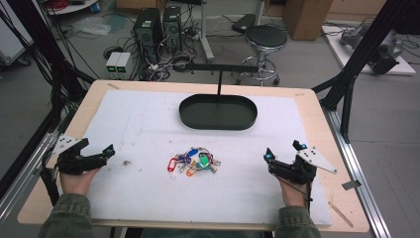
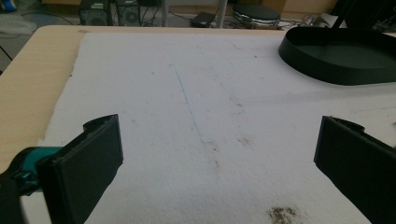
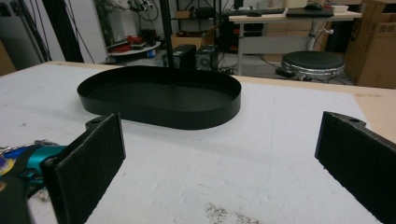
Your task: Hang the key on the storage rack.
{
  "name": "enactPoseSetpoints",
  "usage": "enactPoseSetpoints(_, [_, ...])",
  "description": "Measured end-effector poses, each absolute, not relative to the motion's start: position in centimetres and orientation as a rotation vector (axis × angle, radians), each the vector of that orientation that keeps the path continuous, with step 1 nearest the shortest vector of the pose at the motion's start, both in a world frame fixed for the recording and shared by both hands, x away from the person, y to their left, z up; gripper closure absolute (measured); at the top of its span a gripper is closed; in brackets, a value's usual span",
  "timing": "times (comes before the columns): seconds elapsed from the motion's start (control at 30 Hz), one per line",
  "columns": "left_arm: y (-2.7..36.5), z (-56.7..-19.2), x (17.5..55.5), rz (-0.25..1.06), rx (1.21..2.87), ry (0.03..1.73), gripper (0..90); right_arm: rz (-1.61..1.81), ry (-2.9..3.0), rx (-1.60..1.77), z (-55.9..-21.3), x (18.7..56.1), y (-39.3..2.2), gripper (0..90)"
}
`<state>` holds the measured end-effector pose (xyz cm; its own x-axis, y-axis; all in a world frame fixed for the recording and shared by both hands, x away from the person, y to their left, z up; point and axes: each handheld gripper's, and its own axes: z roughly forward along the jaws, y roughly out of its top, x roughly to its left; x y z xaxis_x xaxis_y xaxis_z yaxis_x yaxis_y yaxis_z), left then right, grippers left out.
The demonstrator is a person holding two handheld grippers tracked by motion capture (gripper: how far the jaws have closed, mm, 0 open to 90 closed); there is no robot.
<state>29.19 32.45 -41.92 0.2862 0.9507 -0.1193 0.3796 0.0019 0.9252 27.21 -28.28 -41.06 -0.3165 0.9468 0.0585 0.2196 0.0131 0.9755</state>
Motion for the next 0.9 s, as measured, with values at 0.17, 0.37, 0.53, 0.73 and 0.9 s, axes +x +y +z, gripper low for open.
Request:
enactPoseSetpoints(0.17, [32.3, -42.0, 29.3, 0.711, 1.571, 1.263, 1.7, 1.348, 1.636, 1.201, -41.1, 27.2, -27.8, 0.7])
enactPoseSetpoints(0.37, [32.3, -42.0, 29.3, 0.712, 1.576, 1.262, 1.7, 1.344, 1.672, 1.186, -41.1, 27.4, -27.2, 0.7])
enactPoseSetpoints(0.53, [32.3, -42.1, 29.3, 0.711, 1.584, 1.263, 1.7, 1.348, 1.713, 1.177, -41.3, 27.6, -26.9, 0.6])
enactPoseSetpoints(0.73, [32.3, -42.1, 29.4, 0.706, 1.588, 1.261, 1.7, 1.346, 1.776, 1.163, -41.5, 27.8, -26.1, 0.6])
enactPoseSetpoints(0.9, [32.2, -42.2, 29.4, 0.706, 1.602, 1.266, 1.7, 1.314, 1.833, 1.146, -41.7, 28.1, -25.2, 0.6])
